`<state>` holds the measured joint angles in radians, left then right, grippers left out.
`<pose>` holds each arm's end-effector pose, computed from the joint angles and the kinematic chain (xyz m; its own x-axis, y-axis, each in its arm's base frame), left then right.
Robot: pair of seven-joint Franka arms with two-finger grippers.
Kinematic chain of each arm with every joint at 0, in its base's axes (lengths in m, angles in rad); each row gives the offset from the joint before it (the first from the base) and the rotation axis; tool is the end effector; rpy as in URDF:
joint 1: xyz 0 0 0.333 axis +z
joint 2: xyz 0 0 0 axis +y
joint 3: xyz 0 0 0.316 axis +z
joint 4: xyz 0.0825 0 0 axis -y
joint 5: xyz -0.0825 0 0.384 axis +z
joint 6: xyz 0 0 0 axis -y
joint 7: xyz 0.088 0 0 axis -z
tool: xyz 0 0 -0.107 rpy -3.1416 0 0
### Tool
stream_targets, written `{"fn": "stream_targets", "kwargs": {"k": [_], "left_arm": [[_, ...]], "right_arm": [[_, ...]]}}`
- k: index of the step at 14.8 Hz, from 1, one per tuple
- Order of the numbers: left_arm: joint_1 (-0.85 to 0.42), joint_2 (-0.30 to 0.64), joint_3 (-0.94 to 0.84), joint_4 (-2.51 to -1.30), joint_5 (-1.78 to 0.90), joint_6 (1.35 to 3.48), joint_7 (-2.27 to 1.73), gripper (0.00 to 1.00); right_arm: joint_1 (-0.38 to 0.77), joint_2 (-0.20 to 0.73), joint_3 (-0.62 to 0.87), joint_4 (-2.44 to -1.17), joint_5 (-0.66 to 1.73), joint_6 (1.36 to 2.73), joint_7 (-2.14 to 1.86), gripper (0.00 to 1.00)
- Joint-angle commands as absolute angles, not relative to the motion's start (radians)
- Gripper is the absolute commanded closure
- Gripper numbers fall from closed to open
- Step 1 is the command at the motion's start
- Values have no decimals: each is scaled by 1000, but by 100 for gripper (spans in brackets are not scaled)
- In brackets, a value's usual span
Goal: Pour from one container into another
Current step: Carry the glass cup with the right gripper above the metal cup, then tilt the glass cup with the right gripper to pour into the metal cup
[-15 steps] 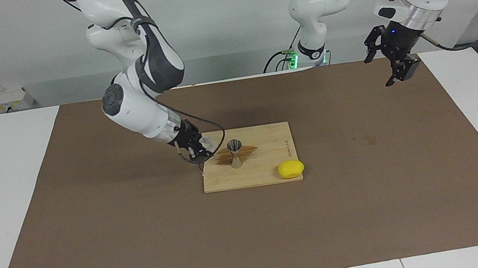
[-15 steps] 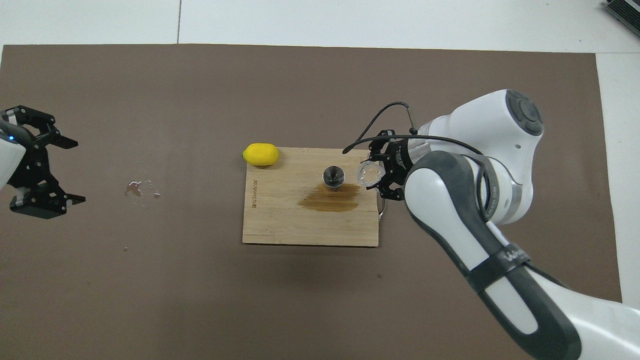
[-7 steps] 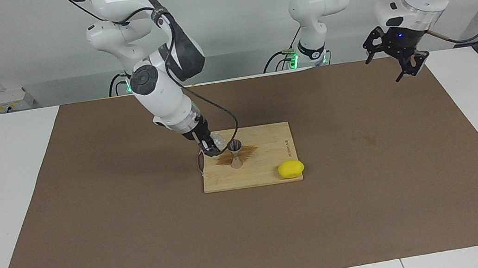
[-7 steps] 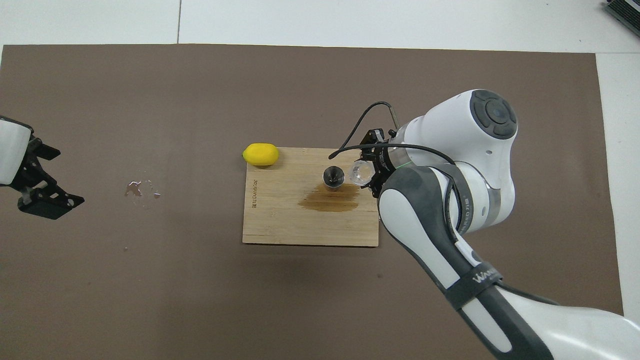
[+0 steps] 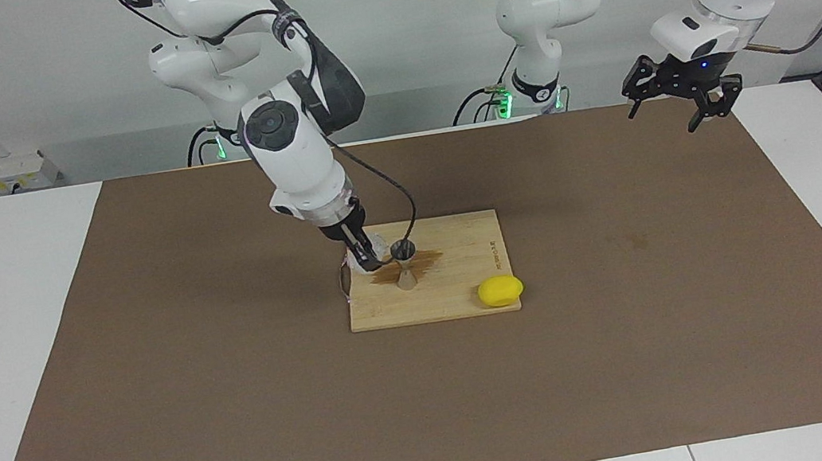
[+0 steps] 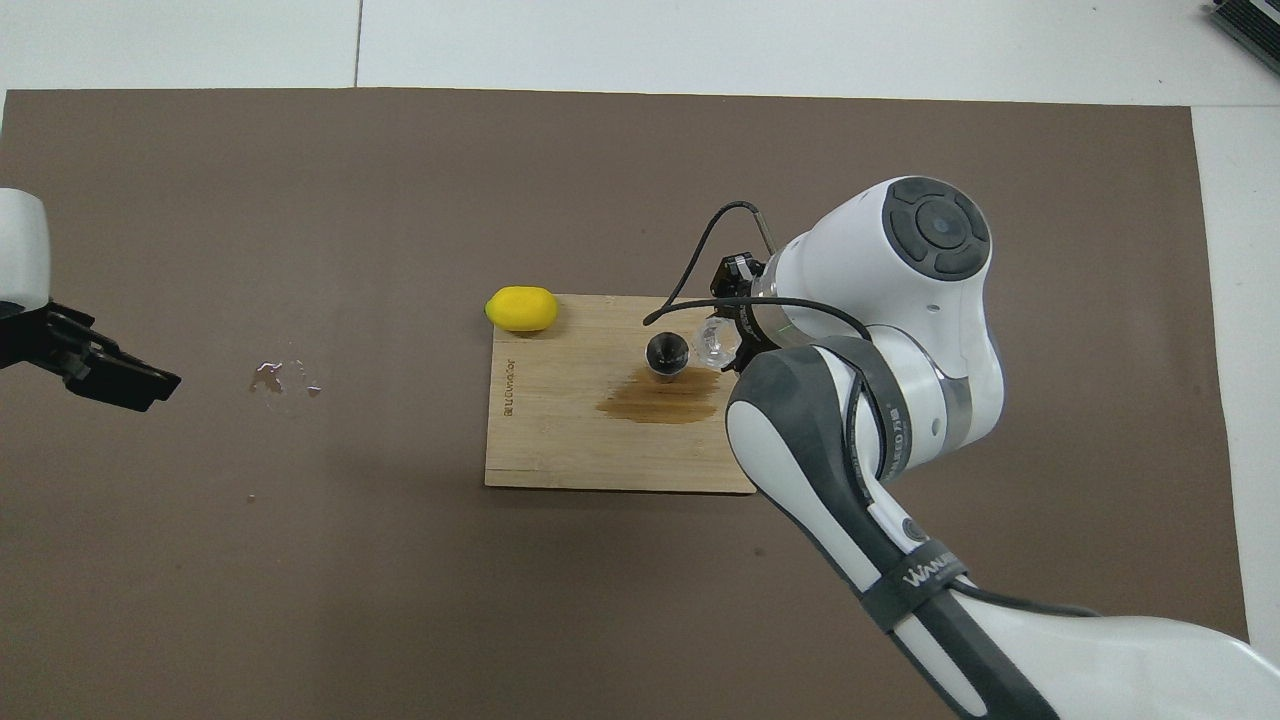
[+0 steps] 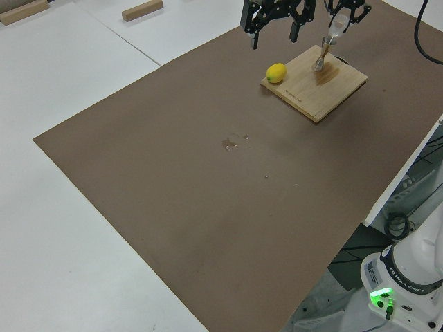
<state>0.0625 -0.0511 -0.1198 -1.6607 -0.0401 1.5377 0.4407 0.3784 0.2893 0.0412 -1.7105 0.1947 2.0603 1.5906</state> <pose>0.5321 -0.0365 0.6072 0.8769 -0.4780 -0.0508 -0.4750 -0.8779 0.0615 0.5880 0.2711 0.4273 0.3050 -0.9335 -0.1885 -0.9523 -0.3015 -0.0478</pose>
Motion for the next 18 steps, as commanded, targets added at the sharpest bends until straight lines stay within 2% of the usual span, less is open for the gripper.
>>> {"fn": "stream_targets", "kwargs": {"k": [1,10,15,18], "left_arm": [[69,-63,-110,-1660,-15,1516,300,0],[95,-64,-110,-1664,-15,1532,178,0],[101,-95,-113,-1747,-14,1653,141,0],[64,-77,-103,-1744,-15,1692,138,0]], "right_arm": [[394,331,40,-1632,146,2033,1637,100],[448,344,40,-1617,-9,2008,1657,100],[492,341,40,-1618,-93,2005,1657,100],[497,339,40,-1620,-142,2000,1657,100]]}}
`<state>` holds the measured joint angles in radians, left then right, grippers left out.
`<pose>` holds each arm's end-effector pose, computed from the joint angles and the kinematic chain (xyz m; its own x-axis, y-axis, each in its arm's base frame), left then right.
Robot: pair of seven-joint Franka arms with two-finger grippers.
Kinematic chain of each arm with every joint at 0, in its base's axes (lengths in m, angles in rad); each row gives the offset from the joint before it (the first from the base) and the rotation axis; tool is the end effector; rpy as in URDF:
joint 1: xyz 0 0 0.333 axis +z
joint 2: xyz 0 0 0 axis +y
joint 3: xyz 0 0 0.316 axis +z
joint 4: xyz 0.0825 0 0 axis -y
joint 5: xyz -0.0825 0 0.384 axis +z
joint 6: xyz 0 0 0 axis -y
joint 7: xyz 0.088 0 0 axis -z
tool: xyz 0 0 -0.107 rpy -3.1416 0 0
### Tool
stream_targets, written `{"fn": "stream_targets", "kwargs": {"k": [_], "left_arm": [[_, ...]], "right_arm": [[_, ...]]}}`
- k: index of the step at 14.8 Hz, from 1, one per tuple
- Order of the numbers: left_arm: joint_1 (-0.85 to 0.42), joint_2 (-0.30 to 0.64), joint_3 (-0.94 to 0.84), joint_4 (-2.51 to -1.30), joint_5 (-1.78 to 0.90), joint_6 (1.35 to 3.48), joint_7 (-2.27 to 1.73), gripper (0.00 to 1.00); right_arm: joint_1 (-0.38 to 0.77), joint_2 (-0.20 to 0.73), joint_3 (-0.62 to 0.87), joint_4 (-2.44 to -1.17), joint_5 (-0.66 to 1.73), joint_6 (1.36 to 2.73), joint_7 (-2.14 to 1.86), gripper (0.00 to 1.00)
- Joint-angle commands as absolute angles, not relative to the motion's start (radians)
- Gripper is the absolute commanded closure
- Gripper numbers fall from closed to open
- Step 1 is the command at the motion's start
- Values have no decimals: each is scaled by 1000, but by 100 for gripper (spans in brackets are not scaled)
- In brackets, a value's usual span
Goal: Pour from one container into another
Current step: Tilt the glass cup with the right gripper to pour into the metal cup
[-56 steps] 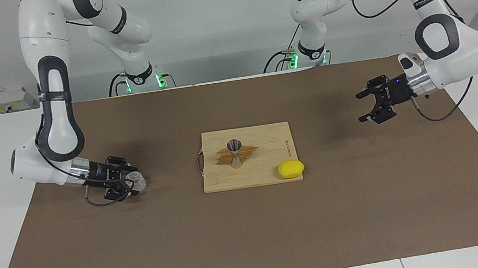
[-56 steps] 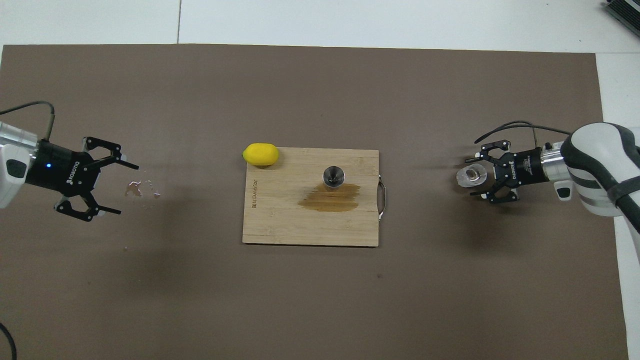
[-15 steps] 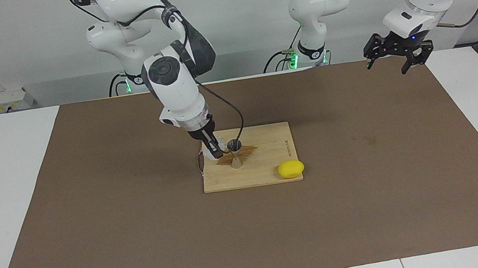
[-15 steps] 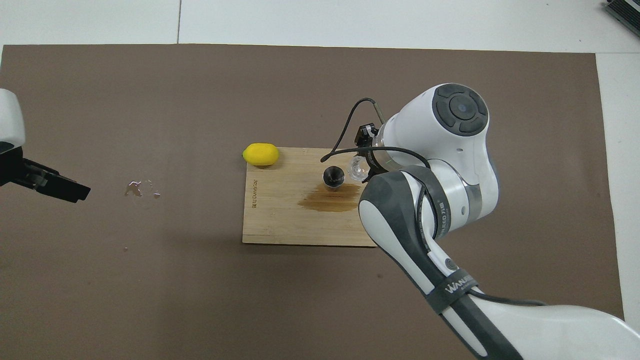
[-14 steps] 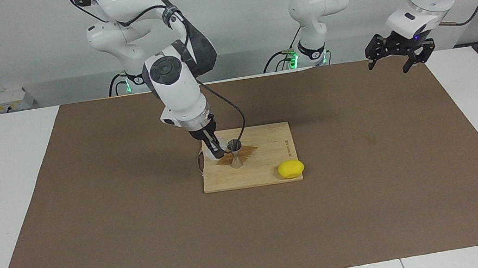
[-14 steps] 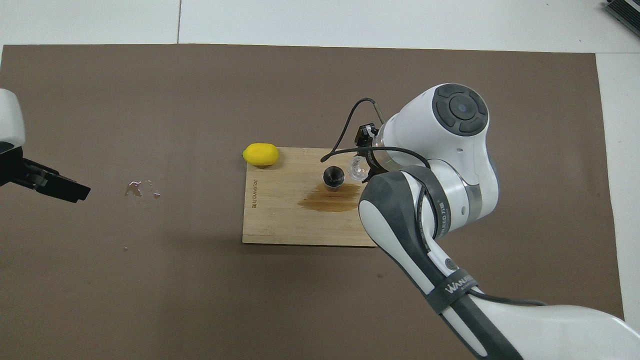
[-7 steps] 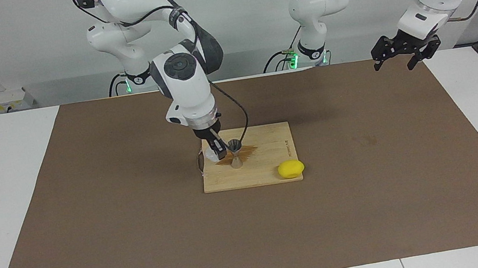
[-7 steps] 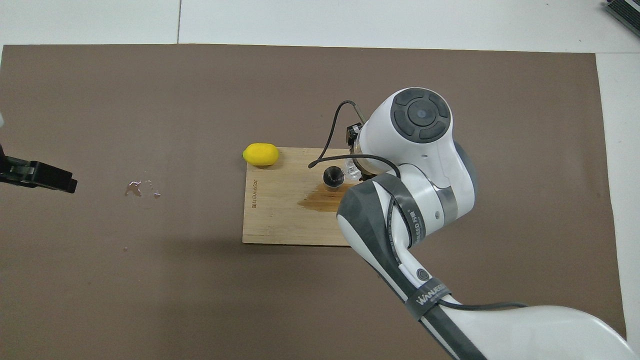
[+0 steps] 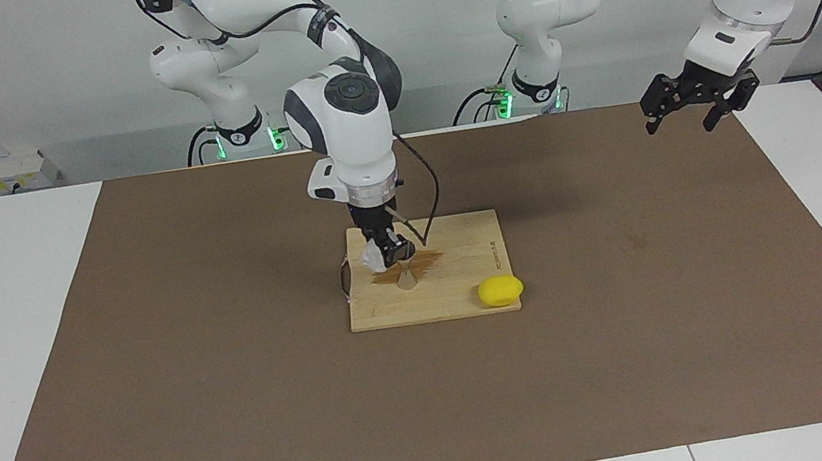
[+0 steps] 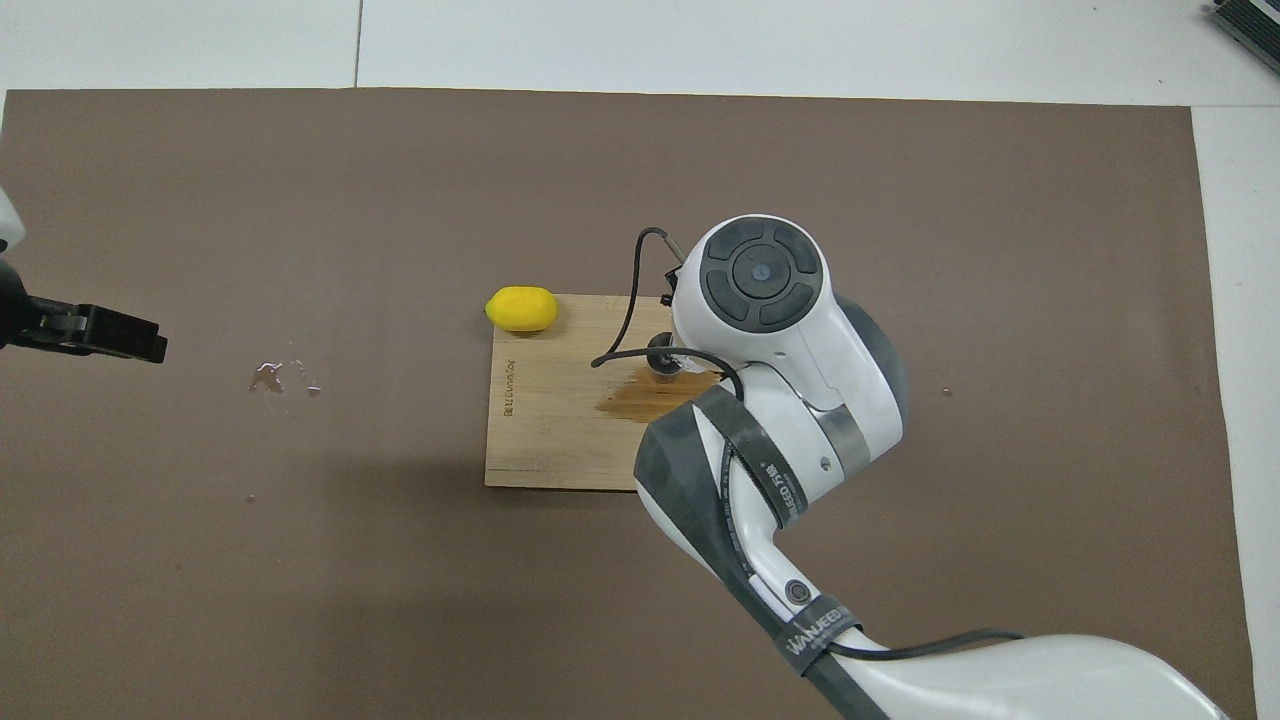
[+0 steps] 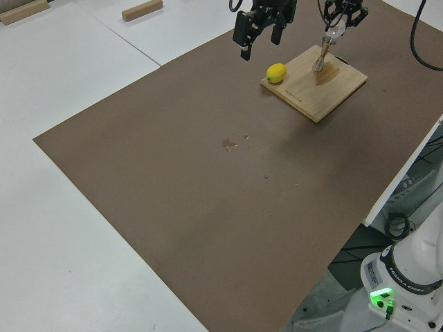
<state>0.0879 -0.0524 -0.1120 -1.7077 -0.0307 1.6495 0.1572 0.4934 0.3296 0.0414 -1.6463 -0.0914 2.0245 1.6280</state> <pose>0.5426 -0.0176 0.5950 0.9841 -0.1777 -0.0022 -0.1776 -0.9838 0.0254 0.5710 0.3290 0.4275 0.4882 -0.8701 0.0677 -0.8692 -0.4918 -0.0516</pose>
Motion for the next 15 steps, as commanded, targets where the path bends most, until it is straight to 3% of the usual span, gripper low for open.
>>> {"fn": "stream_targets", "kwargs": {"k": [1,4,15], "left_arm": [[52,-69,-82,-1738,-15,1697,138,0],[-98,-37,67,-1707,-17,1697,140,0],[-95,15,67,-1654,-18,1681,140,0]], "right_arm": [[505,339,41,-1620,-153,2000,1657,100],[509,339,40,-1618,-169,2002,1657,100],[496,341,46,-1611,-79,2008,1683,100]]}}
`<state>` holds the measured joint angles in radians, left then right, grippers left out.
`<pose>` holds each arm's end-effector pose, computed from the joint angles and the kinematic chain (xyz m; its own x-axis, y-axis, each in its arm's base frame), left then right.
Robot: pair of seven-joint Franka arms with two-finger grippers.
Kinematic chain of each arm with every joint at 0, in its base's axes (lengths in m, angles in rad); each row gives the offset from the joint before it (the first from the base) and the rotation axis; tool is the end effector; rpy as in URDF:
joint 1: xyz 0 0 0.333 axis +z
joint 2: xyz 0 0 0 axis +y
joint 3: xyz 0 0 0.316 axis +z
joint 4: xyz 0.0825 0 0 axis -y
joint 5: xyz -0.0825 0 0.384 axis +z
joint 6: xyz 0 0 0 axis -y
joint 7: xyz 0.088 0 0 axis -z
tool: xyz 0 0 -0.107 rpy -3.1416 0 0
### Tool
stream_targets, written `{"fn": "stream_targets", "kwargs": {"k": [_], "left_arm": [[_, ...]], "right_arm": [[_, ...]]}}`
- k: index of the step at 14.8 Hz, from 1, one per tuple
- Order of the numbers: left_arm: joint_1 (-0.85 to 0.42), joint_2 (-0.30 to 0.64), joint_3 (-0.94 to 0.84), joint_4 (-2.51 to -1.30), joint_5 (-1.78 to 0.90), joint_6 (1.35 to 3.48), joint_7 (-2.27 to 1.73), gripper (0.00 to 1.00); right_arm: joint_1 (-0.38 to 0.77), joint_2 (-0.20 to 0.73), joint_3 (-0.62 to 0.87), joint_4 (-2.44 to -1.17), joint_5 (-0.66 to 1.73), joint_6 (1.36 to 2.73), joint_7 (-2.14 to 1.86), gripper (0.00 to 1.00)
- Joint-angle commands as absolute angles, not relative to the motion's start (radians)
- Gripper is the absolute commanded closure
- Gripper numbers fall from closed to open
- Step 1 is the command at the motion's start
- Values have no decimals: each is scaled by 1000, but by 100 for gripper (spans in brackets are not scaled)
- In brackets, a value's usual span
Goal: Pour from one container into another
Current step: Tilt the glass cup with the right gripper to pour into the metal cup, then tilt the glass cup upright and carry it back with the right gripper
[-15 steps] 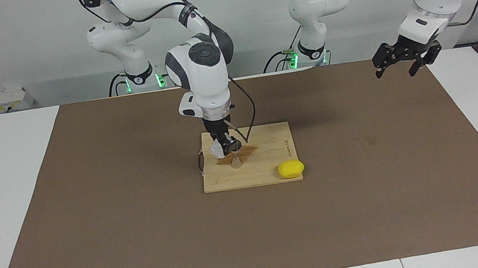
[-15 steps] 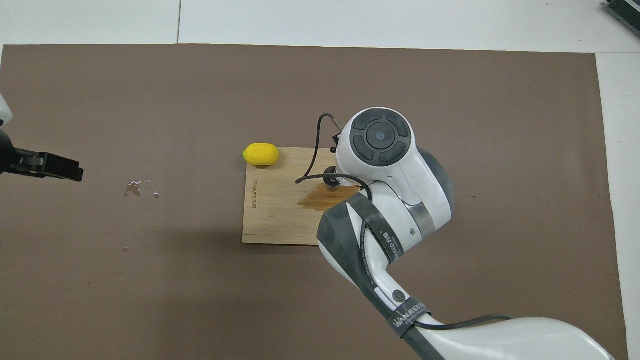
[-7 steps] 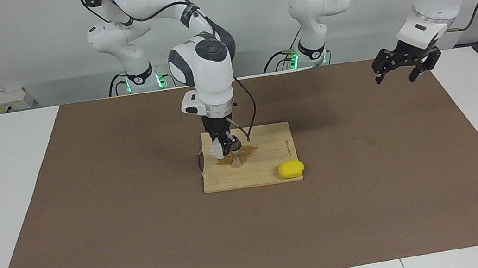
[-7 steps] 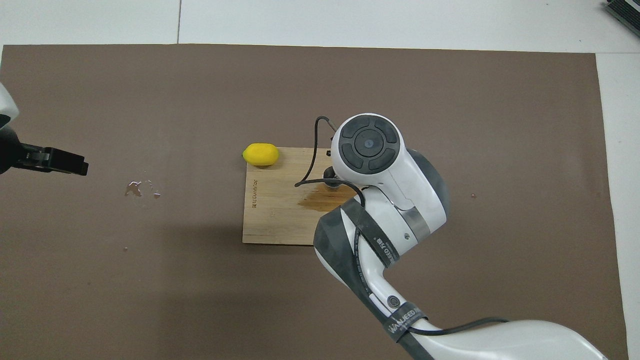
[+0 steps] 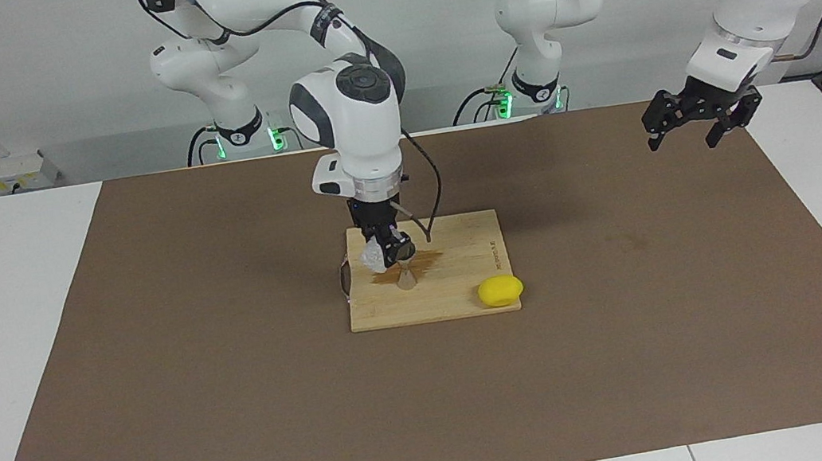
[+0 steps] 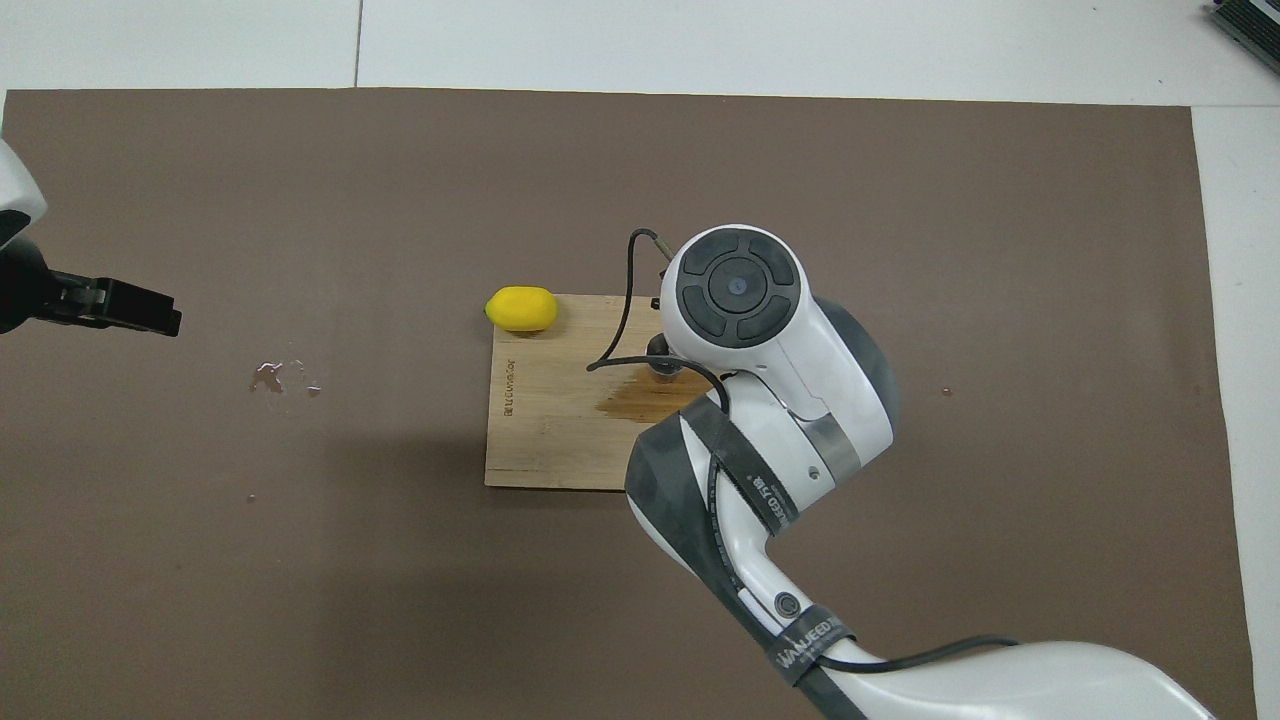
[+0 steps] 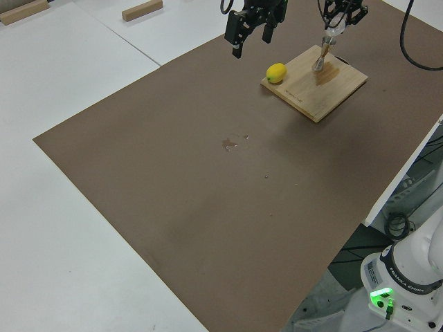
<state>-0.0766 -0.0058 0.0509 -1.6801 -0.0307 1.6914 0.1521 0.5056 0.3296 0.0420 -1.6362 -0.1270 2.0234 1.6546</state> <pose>0.5607 -0.0173 0.5864 0.9847 -0.1731 0.0215 -0.1737 -0.9844 0.0279 0.5693 0.3353 0.4324 0.4860 -0.8684 0.0984 -0.8677 -0.4929 -0.0638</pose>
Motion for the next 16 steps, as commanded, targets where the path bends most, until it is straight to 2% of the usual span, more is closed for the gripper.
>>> {"fn": "stream_targets", "kwargs": {"k": [1,10,16], "left_arm": [[-98,14,67,-1664,-15,1680,138,0],[-87,2,63,-1677,-15,1678,135,0],[-61,0,43,-1677,-15,1674,133,0]], "right_arm": [[489,339,46,-1611,-54,2008,1683,100],[399,337,46,-1617,168,2013,1674,100],[264,302,46,-1730,449,2022,1512,100]]}}
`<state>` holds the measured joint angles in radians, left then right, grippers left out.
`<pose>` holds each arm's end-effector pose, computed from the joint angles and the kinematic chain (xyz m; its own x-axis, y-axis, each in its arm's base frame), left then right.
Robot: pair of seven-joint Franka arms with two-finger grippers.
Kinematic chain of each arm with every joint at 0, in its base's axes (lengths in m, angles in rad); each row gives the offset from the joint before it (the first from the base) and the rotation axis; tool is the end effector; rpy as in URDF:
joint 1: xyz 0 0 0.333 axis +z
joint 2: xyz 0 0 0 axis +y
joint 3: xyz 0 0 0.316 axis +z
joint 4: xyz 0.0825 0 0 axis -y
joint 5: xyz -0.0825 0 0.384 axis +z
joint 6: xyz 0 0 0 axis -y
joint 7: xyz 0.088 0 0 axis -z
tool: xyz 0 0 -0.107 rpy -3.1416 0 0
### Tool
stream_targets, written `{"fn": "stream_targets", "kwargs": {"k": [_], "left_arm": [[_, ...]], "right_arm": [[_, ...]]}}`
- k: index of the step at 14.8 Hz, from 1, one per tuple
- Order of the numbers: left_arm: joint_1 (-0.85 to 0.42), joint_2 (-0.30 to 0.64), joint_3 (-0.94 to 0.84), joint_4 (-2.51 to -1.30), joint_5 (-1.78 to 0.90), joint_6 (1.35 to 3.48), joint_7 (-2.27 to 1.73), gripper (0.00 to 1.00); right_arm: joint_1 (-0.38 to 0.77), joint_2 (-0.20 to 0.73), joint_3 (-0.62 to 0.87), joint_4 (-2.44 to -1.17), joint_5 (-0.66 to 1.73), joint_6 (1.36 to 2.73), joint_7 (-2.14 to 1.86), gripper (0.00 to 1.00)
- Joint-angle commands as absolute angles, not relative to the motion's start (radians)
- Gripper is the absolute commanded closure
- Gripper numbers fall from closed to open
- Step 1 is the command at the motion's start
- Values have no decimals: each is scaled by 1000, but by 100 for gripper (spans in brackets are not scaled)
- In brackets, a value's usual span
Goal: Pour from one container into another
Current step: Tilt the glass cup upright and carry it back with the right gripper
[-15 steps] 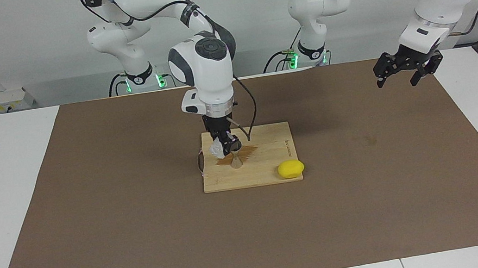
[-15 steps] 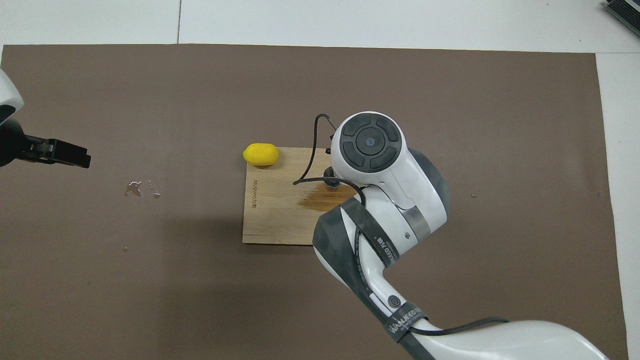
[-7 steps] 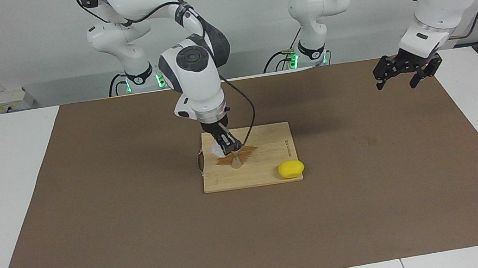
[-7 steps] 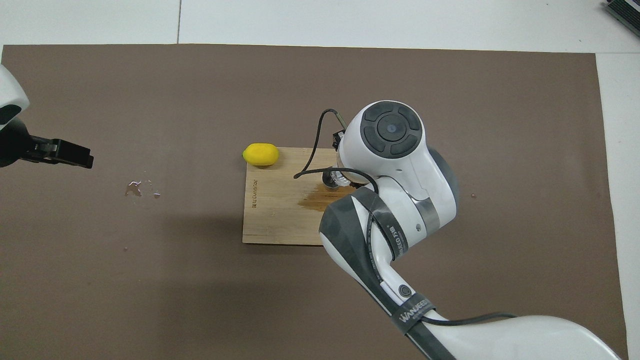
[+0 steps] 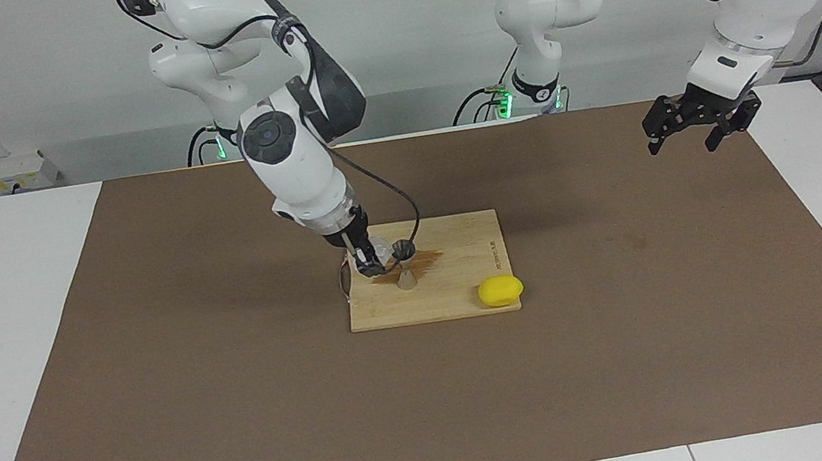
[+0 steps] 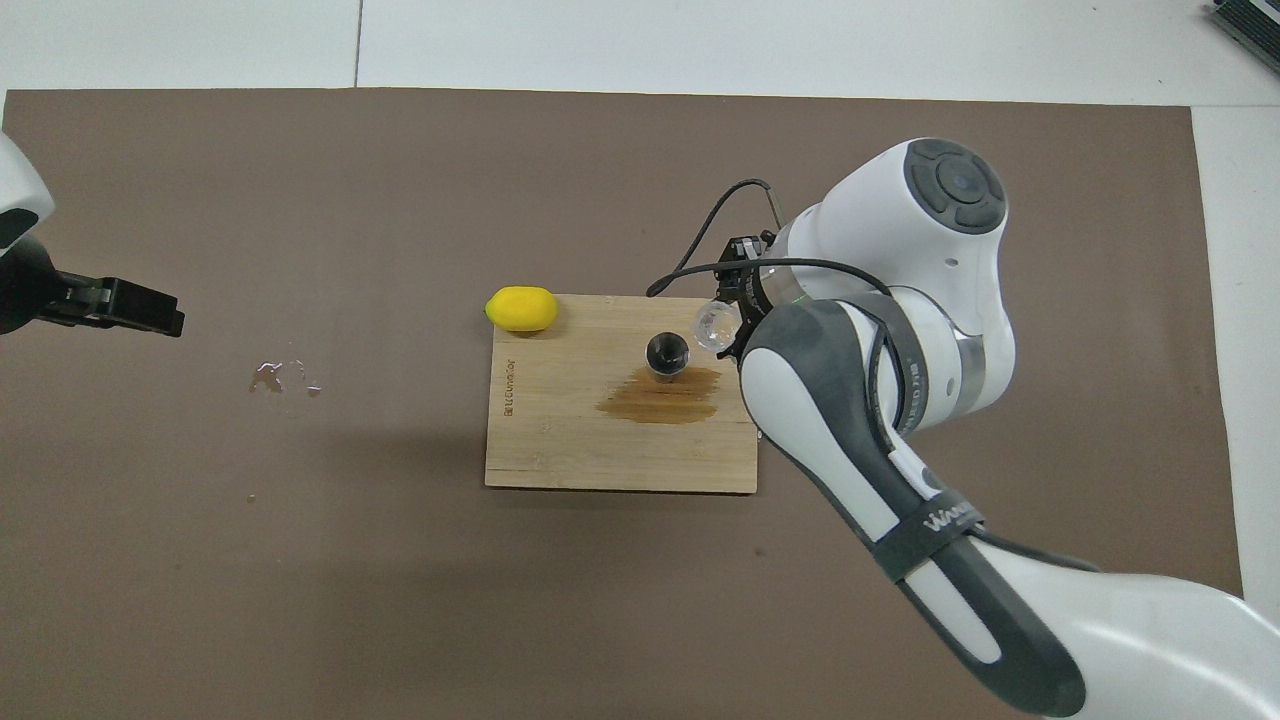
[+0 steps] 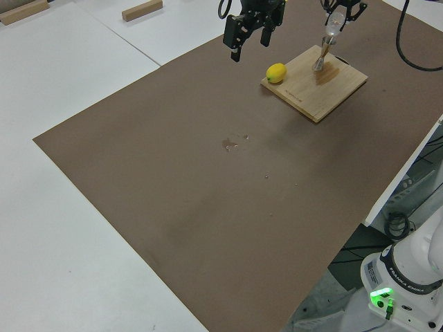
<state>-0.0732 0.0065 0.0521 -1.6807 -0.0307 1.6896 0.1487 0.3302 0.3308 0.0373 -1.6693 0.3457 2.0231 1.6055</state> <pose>0.5636 -0.0149 0.5791 0.9862 -0.1653 0.0068 -0.1655 -0.9858 0.0295 0.6060 0.2518 0.4188 0.1692 -0.9324 -0.3192 -0.9830 -0.1829 0.0132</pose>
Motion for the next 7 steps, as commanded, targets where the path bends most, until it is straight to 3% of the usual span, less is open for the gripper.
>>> {"fn": "stream_targets", "kwargs": {"k": [1,7], "left_arm": [[-55,0,29,-1677,-17,1672,133,0],[-41,6,15,-1671,-17,1661,133,0]], "right_arm": [[232,290,46,-1770,509,2031,1456,100],[39,255,46,-1969,751,2079,1130,100]]}}
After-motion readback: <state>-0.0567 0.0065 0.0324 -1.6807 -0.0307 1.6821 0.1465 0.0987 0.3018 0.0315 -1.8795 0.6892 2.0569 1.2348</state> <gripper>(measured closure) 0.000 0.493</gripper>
